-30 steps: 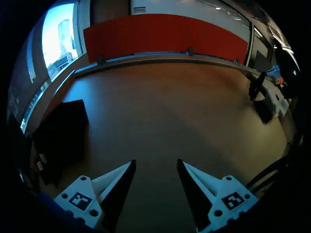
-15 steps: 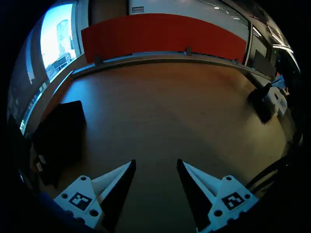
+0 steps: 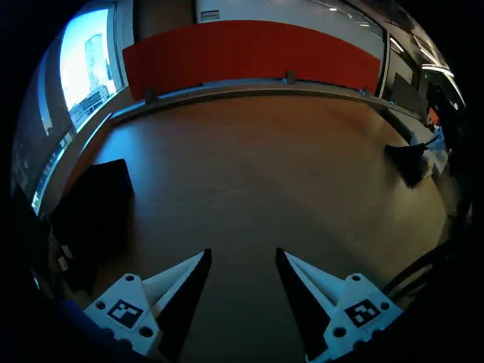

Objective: Fold towel

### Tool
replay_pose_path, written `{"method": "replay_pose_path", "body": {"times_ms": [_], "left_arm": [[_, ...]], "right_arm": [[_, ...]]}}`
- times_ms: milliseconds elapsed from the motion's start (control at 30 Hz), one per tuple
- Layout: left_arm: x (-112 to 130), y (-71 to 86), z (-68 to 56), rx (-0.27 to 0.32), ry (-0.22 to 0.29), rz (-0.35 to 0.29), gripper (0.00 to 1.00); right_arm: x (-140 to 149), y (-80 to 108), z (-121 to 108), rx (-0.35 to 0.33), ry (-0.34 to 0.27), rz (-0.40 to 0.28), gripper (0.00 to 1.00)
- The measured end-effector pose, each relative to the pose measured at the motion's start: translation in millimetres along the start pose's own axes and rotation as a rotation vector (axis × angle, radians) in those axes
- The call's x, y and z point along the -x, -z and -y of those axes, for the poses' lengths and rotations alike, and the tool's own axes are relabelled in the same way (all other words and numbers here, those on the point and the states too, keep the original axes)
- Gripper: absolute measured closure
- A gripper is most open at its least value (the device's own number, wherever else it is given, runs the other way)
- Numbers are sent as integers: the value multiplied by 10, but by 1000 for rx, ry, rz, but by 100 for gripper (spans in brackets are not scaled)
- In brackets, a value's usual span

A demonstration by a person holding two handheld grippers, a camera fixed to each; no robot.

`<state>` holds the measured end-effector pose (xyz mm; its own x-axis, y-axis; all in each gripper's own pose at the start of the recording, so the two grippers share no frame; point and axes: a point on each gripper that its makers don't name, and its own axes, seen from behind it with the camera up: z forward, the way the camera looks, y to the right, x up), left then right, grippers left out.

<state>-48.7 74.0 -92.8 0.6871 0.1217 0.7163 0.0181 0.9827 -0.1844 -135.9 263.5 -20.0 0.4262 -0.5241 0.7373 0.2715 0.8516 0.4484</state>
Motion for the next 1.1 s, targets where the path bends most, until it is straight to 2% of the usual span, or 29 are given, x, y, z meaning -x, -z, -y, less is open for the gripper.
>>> {"method": "replay_pose_path", "body": {"times_ms": [333,600,800,1100], "left_arm": [[32,40,75,-13,-1,2,23],[37,52,67,-16,-16,5,23],[53,65,53,-18,-26,10,23],[66,83,55,-22,-31,16,23]], "right_arm": [[414,-105,-43,44,-23,83,96],[635,-218,-63,66,-47,137,96],[786,-338,4,65,-62,175,96],[982,-492,53,73,-136,214,96]]}}
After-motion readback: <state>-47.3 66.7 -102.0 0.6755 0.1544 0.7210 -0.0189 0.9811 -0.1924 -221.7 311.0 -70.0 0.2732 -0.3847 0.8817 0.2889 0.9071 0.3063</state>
